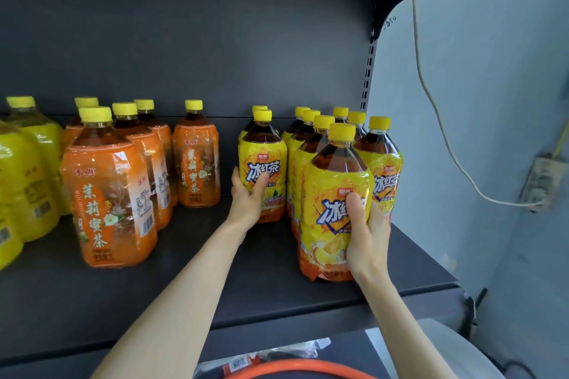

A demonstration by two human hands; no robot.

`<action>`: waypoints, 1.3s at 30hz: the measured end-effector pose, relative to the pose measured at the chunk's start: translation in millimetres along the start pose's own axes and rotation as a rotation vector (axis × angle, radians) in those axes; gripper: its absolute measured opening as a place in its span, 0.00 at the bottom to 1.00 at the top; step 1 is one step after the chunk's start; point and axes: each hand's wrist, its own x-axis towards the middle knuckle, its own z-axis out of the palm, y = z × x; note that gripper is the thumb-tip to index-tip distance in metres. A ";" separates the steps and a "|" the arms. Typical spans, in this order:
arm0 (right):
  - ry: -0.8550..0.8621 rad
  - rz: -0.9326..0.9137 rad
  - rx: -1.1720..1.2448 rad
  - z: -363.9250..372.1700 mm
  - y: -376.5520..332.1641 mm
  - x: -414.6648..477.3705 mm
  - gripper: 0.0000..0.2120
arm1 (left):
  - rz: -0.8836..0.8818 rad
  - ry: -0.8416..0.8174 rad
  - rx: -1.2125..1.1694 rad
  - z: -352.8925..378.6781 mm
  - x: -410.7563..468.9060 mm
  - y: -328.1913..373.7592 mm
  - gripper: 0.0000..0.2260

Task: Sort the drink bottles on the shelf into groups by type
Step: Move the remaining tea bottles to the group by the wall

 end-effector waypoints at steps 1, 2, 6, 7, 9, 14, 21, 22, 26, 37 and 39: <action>0.002 -0.001 -0.006 0.0 0.3 0.2 0.24 | -0.004 0.007 0.007 0.6 0.2 -0.7 0.38; 0.005 -0.004 -0.015 -0.3 0.6 0.5 0.24 | -0.007 0.013 0.019 0.8 0.4 -1.3 0.39; -0.007 -0.015 -0.016 -0.6 -0.5 0.2 0.22 | -0.040 -0.002 0.069 -1.3 -1.1 2.7 0.40; -0.008 -0.017 -0.016 -0.6 -1.0 0.0 0.21 | -0.054 -0.017 0.077 -2.7 -2.2 5.5 0.40; -0.009 -0.017 -0.020 -0.6 -1.1 -0.2 0.21 | -0.096 -0.046 0.110 -6.0 -5.5 10.7 0.38; 0.034 -0.013 -0.023 -0.2 -6.4 -5.0 0.22 | -0.018 0.106 0.203 -9.0 -47.1 30.1 0.27; -0.030 -0.030 -0.048 21.9 -16.9 -31.2 0.23 | 0.183 -0.093 -0.162 4.2 -124.6 53.2 0.20; -0.043 -0.020 -0.069 27.4 -16.3 -33.8 0.21 | 0.177 -0.111 -0.187 5.9 -128.7 52.8 0.22; -0.077 -0.054 -0.209 45.1 -14.6 -36.5 0.25 | 0.262 -0.043 -0.158 2.3 -131.9 50.0 0.26; -0.027 -0.329 -0.615 23.2 -8.6 17.7 0.39 | 0.324 0.031 -0.058 -11.3 -91.0 36.1 0.25; -0.038 -0.373 -0.713 22.2 -5.1 29.1 0.38 | 0.315 0.065 -0.016 -11.6 -81.4 32.2 0.29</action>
